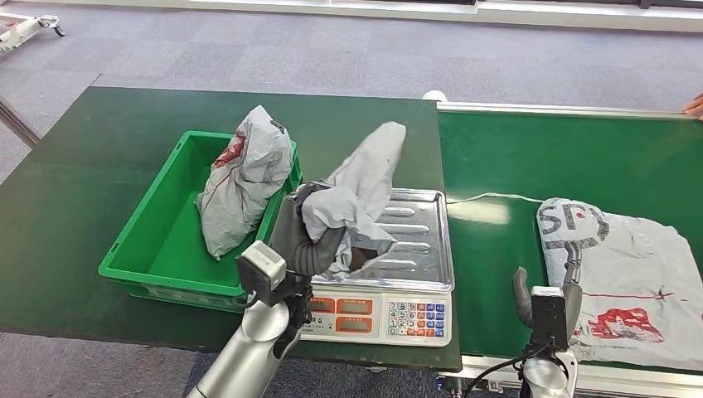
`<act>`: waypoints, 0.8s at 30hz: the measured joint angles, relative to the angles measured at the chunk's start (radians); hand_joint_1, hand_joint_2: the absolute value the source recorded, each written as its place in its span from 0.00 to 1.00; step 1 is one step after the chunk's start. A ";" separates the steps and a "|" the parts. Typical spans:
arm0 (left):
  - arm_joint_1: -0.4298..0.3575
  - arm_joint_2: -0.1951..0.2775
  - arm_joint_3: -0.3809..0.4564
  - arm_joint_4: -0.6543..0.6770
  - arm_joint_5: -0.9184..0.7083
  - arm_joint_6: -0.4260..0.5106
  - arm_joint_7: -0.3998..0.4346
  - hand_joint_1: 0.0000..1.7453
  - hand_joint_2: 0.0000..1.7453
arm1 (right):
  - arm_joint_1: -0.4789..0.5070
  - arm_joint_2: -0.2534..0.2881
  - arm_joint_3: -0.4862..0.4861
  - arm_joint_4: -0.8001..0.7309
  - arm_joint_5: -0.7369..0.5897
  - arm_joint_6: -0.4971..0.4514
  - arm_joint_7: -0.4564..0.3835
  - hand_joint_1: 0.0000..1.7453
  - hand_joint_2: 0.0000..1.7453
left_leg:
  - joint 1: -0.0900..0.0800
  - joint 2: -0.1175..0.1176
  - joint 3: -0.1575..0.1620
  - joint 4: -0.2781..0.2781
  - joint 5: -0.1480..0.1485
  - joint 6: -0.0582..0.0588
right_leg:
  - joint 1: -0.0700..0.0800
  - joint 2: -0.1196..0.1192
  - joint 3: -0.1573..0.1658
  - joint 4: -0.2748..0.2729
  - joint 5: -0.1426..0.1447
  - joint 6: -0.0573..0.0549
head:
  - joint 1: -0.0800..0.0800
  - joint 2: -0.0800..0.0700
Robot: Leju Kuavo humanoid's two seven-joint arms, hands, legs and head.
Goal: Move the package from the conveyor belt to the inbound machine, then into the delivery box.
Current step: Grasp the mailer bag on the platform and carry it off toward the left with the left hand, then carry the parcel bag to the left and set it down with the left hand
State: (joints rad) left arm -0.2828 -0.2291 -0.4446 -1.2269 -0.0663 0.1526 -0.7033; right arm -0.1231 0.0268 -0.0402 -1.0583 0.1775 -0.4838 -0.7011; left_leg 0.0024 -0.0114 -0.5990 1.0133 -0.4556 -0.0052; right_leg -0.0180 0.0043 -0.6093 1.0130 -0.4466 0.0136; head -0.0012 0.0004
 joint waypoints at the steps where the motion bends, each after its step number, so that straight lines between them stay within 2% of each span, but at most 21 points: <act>1: 0.007 0.008 -0.001 -0.046 -0.002 0.039 0.000 1.00 1.00 | 0.000 -0.001 0.004 0.002 -0.004 -0.002 0.000 0.00 1.00 | 0.000 0.000 0.000 0.000 0.000 0.000 | 0.000 0.000 0.000 0.000 0.000 0.000 | 0.000 0.000; 5: 0.021 0.038 -0.016 -0.201 -0.022 0.163 0.000 1.00 1.00 | 0.000 -0.005 0.012 0.007 -0.013 -0.009 0.000 0.00 1.00 | 0.000 0.000 0.000 0.000 0.000 0.000 | 0.000 0.000 -0.001 0.000 0.000 0.000 | 0.000 0.000; 10: 0.031 0.062 -0.031 -0.298 -0.026 0.175 0.000 1.00 1.00 | -0.001 -0.007 0.018 0.008 -0.015 -0.010 0.000 0.00 1.00 | 0.000 0.000 0.000 0.000 0.000 0.000 | 0.000 0.000 -0.001 0.000 0.000 0.000 | 0.000 0.000; 17: 0.038 0.078 -0.037 -0.349 -0.028 0.190 0.001 1.00 1.00 | -0.001 -0.007 0.023 0.008 -0.017 -0.011 0.000 0.00 1.00 | 0.000 0.000 0.000 0.000 0.000 0.000 | 0.000 0.000 -0.001 0.000 0.000 0.000 | 0.000 0.000; 19: 0.036 0.092 -0.051 -0.367 -0.043 0.267 0.001 1.00 1.00 | 0.000 -0.008 0.025 0.008 -0.020 -0.012 0.000 0.00 1.00 | 0.000 0.000 0.000 0.000 0.000 0.000 | 0.000 0.000 -0.001 0.000 0.000 0.000 | 0.000 0.000; 22: 0.025 0.139 -0.090 -0.411 -0.086 0.461 0.000 1.00 1.00 | 0.001 -0.011 0.028 0.008 -0.029 -0.016 0.000 0.00 1.00 | 0.000 0.001 0.000 0.000 0.000 0.000 | 0.000 0.000 -0.001 0.000 0.000 0.000 | 0.000 0.000; 24: 0.022 0.166 -0.098 -0.439 -0.107 0.523 0.000 1.00 1.00 | 0.004 -0.015 0.028 0.006 -0.034 -0.019 0.000 0.00 1.00 | 0.000 0.000 0.000 0.000 0.000 0.000 | 0.000 0.000 -0.001 0.000 0.000 0.000 | 0.000 0.000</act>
State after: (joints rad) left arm -0.2612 -0.0628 -0.5430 -1.6662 -0.1735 0.6758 -0.7029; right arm -0.1187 0.0120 -0.0122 -1.0527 0.1432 -0.5025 -0.7012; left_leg 0.0027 -0.0109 -0.5991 1.0133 -0.4558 -0.0056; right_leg -0.0175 0.0046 -0.6103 1.0130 -0.4470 0.0131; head -0.0013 0.0004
